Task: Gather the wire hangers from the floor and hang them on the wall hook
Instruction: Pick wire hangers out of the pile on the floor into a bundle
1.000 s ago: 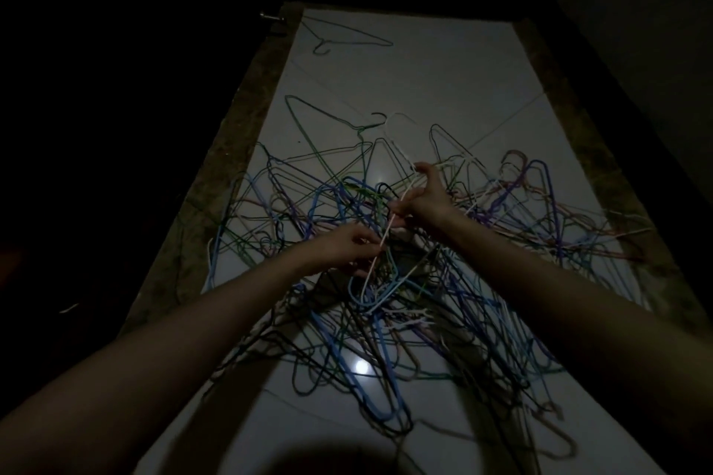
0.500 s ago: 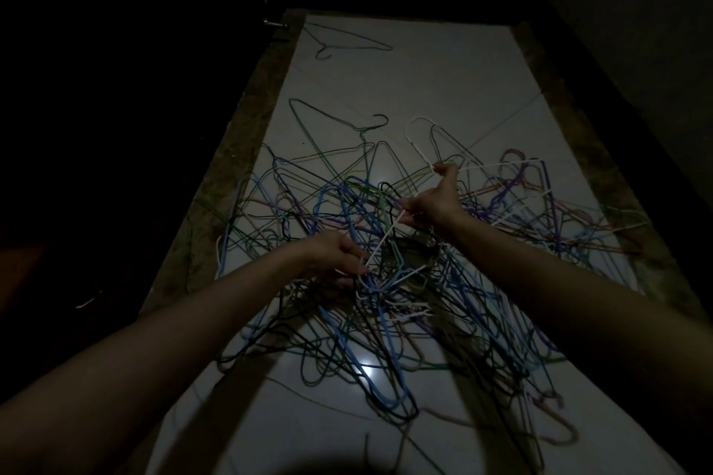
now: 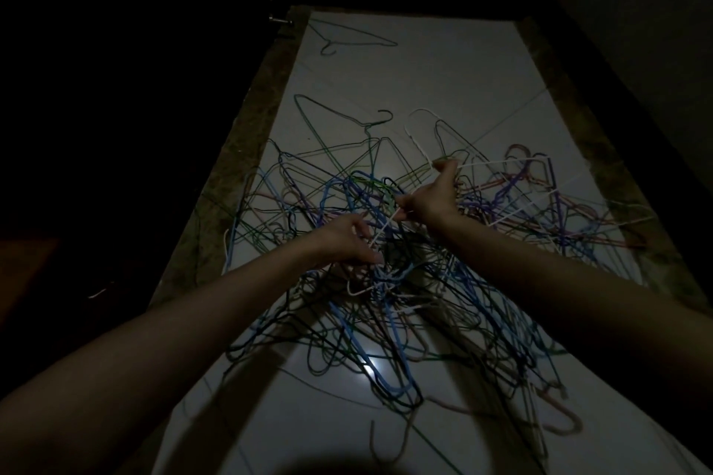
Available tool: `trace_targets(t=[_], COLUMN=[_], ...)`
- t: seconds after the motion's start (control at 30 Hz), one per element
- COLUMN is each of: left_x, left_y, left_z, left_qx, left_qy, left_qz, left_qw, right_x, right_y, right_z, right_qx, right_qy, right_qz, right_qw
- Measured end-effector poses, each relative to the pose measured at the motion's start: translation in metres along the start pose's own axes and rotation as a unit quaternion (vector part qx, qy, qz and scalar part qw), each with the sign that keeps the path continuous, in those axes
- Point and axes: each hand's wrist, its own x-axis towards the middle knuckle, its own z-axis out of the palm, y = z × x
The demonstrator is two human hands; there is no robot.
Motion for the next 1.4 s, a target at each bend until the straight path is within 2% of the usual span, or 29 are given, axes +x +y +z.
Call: trace_targets(t=[0.1, 0.17, 0.23, 0.3, 0.37, 0.43, 0.63, 0.77, 0.83, 0.9, 0.97, 1.03, 1.1, 1.17, 1.27, 1.33, 1.4], left_x=[0.0, -0.001, -0.001, -0.002, -0.007, -0.014, -0.026, -0.031, -0.032, -0.028, -0.022, -0.019, -0.017, -0.015, -0.012, -0.013, -0.013], left_y=[0.0, 0.001, 0.002, 0.006, 0.014, 0.021, 0.028, 0.033, 0.038, 0.044, 0.049, 0.055, 0.063, 0.069, 0.072, 0.067, 0.056], left_z=[0.001, 0.002, 0.0, -0.005, -0.012, -0.022, -0.024, -0.023, -0.021, -0.021, -0.024, -0.027, -0.027, -0.029, -0.047, -0.059, -0.063], left_qx=[0.119, 0.238, 0.289, 0.254, 0.179, 0.134, 0.053, 0.017, -0.005, -0.057, -0.158, -0.227, -0.233, -0.238, -0.254, -0.238, -0.224], left_qy=[0.047, 0.072, 0.092, 0.072, 0.011, -0.042, -0.11, -0.148, -0.122, -0.044, 0.021, 0.034, 0.063, 0.123, 0.187, 0.203, 0.196], left_qz=[0.058, 0.108, 0.135, 0.136, 0.107, 0.077, 0.001, -0.028, -0.01, 0.039, 0.095, 0.142, 0.182, 0.21, 0.223, 0.213, 0.196], left_qw=[0.99, 0.963, 0.943, 0.955, 0.978, 0.987, 0.993, 0.988, 0.992, 0.997, 0.983, 0.963, 0.953, 0.94, 0.923, 0.926, 0.934], right_x=[-0.007, -0.012, -0.018, -0.022, -0.026, -0.029, -0.036, -0.037, -0.039, -0.045, -0.05, -0.053, -0.052, -0.051, -0.044, -0.033, -0.025], right_y=[-0.002, -0.001, -0.002, -0.005, -0.01, -0.015, -0.022, -0.025, -0.03, -0.036, -0.041, -0.044, -0.046, -0.045, -0.034, -0.018, 0.002], right_z=[0.002, 0.004, 0.006, 0.007, 0.006, 0.005, 0.003, -0.003, -0.008, -0.012, -0.013, -0.009, -0.002, 0.004, 0.001, -0.012, -0.028], right_qx=[0.011, 0.019, 0.017, 0.013, 0.017, 0.019, 0.013, 0.002, -0.009, -0.015, -0.016, -0.031, -0.044, -0.042, -0.046, -0.155, -0.298], right_qy=[-0.01, -0.023, -0.034, -0.046, -0.057, -0.064, -0.054, -0.097, -0.138, -0.175, -0.211, -0.236, -0.246, -0.243, -0.226, -0.222, -0.256], right_qz=[0.007, 0.021, 0.027, 0.016, 0.003, -0.003, 0.018, 0.005, -0.01, -0.032, -0.055, -0.077, -0.103, -0.125, -0.12, -0.122, -0.103], right_qw=[1.0, 0.999, 0.999, 0.999, 0.998, 0.998, 0.998, 0.995, 0.99, 0.984, 0.976, 0.968, 0.963, 0.961, 0.965, 0.955, 0.914])
